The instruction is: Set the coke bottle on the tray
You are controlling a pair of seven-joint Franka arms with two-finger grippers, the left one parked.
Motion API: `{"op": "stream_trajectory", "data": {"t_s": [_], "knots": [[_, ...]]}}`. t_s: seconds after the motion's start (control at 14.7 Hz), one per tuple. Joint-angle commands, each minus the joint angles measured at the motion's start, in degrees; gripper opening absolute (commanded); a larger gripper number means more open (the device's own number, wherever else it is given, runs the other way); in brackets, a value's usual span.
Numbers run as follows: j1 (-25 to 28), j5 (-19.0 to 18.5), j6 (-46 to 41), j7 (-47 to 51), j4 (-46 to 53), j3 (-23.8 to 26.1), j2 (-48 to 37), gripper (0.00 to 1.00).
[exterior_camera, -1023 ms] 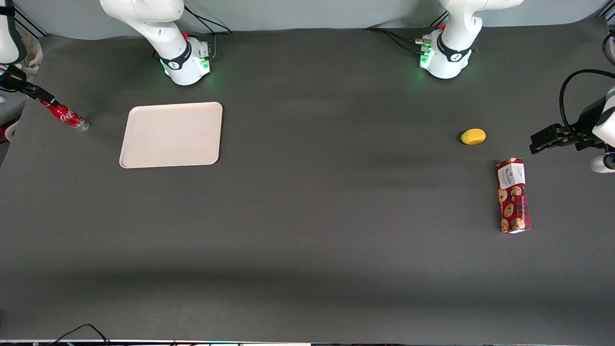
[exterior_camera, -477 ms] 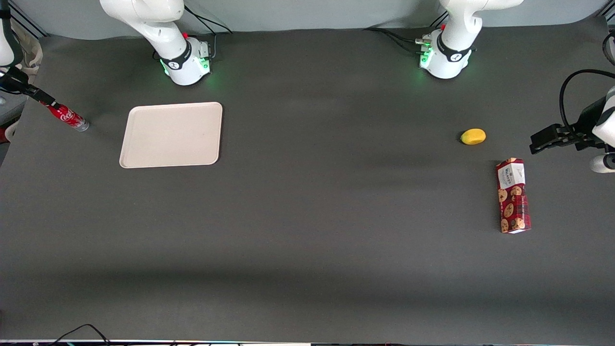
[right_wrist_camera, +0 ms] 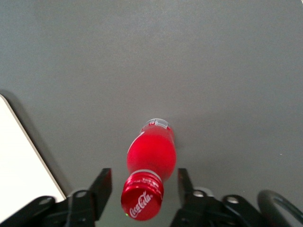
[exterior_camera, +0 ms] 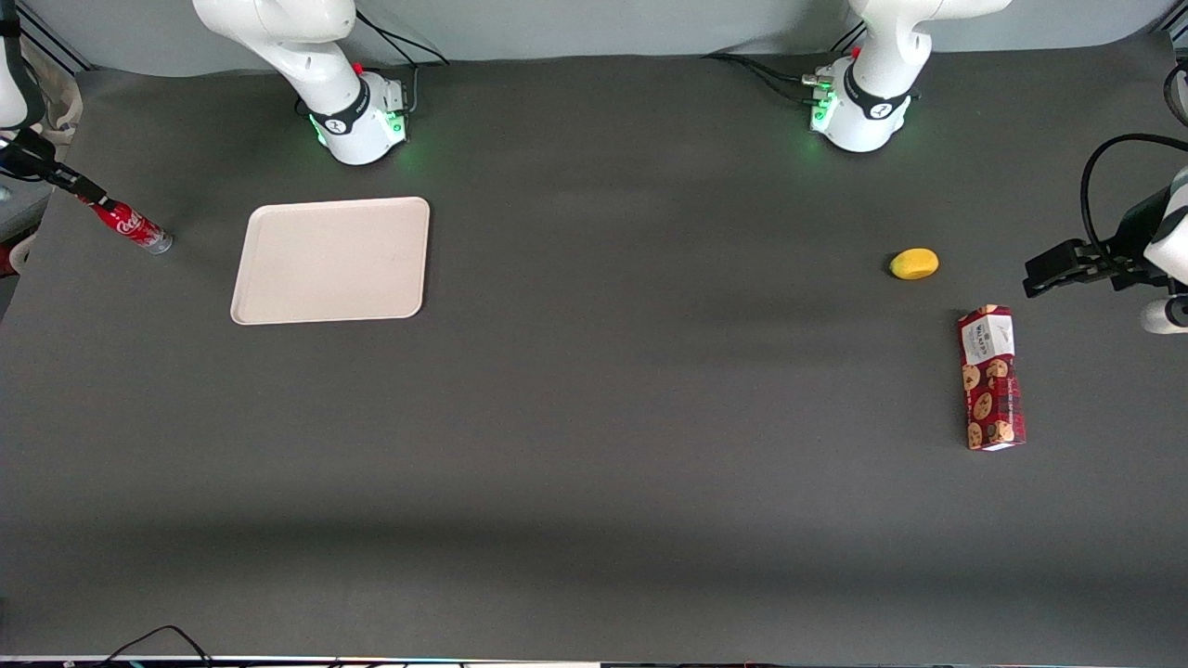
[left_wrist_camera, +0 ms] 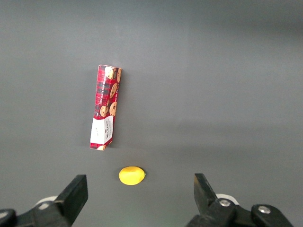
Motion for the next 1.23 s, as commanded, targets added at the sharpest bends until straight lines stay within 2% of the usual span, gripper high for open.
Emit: {"op": "stream_trajectory", "data": {"t_s": [0.0,0.41,0.82,1.02,1.16], "knots": [[-0.33,1.62,0.07,-1.69,0.98,-0.08,1.40,0.00],[0.28,1.71,-0.89,0.33,2.64,0.44,1.93,0.00],[-0.24,1.62,-29.42,7.08,25.11,8.43,-1.76,0.00],[-0.33,0.74,-37.53,10.60,32.78,12.56,-2.38,0.00],[-0.33,0.74,-38.86,12.80,32.80,14.85,-3.60,0.00]]}}
